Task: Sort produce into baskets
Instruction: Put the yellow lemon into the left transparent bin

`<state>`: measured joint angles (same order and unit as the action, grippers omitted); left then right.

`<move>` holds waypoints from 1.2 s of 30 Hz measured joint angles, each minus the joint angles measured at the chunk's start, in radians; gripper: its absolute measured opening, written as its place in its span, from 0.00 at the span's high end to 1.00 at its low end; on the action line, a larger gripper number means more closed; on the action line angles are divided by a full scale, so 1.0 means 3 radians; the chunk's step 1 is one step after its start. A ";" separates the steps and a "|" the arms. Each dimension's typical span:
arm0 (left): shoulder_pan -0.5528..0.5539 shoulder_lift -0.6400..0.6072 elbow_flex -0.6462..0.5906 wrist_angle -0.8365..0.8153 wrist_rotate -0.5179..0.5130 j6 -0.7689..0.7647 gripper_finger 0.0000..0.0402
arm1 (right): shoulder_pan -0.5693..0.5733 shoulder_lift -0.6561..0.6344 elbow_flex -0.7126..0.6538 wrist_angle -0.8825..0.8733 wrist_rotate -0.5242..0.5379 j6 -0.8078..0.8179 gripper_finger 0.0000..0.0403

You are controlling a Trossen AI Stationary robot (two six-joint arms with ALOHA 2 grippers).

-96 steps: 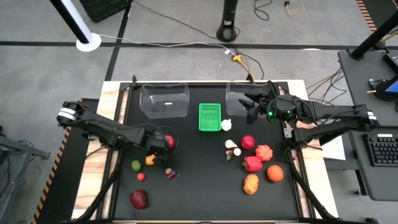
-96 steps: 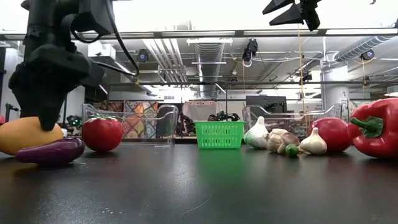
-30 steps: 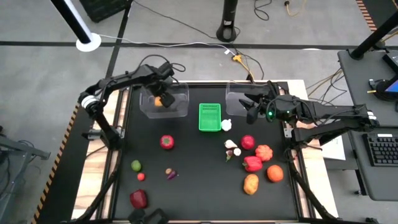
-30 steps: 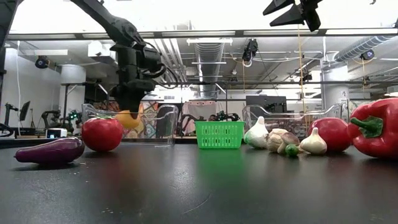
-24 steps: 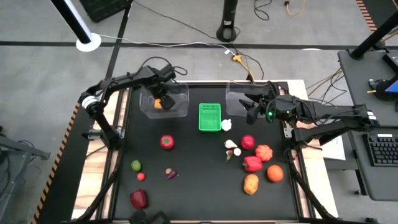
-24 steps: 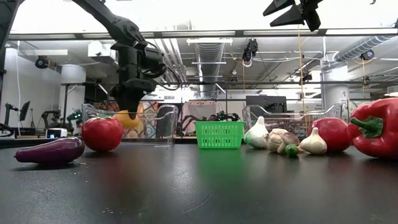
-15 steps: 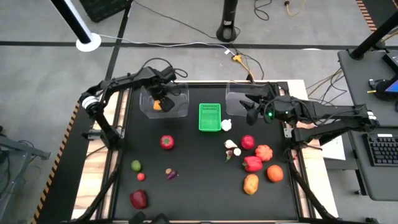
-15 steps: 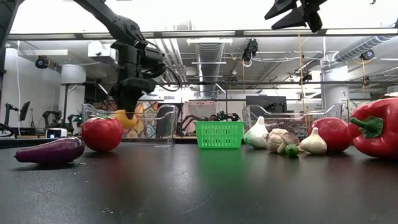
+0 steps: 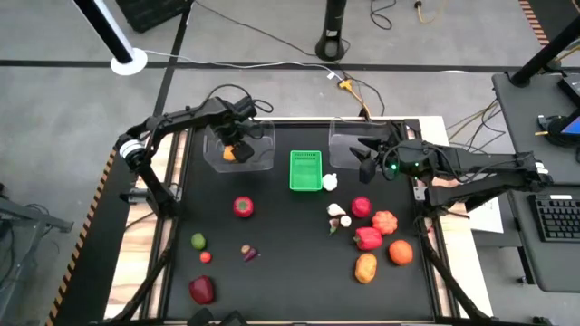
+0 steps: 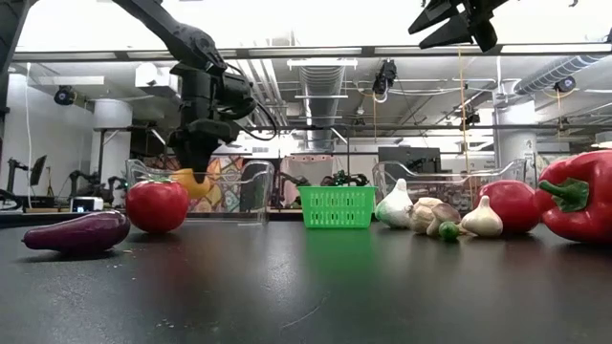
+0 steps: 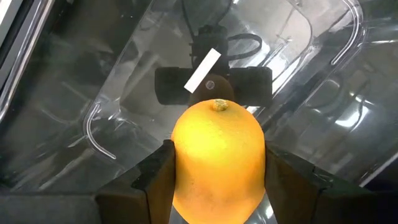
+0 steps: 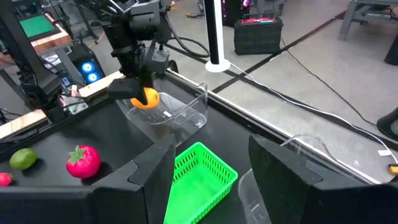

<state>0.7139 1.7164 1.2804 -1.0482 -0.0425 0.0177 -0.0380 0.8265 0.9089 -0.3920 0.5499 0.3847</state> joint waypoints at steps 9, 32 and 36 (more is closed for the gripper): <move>0.0000 0.0000 0.0000 -0.0001 0.0000 -0.0001 0.53 | 0.0000 0.0000 -0.0001 0.0000 -0.0001 0.0000 0.51; 0.0000 -0.0001 0.0000 -0.0007 0.0000 -0.0062 0.41 | 0.0000 0.0000 -0.0001 -0.0002 -0.0004 0.0000 0.51; 0.0000 -0.0001 0.0000 -0.0016 0.0000 -0.0069 0.38 | 0.0000 0.0000 -0.0001 -0.0002 -0.0004 0.0000 0.51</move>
<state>0.7139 1.7161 1.2804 -1.0529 -0.0425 -0.0029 -0.0380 0.8265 0.9085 -0.3927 0.5488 0.3848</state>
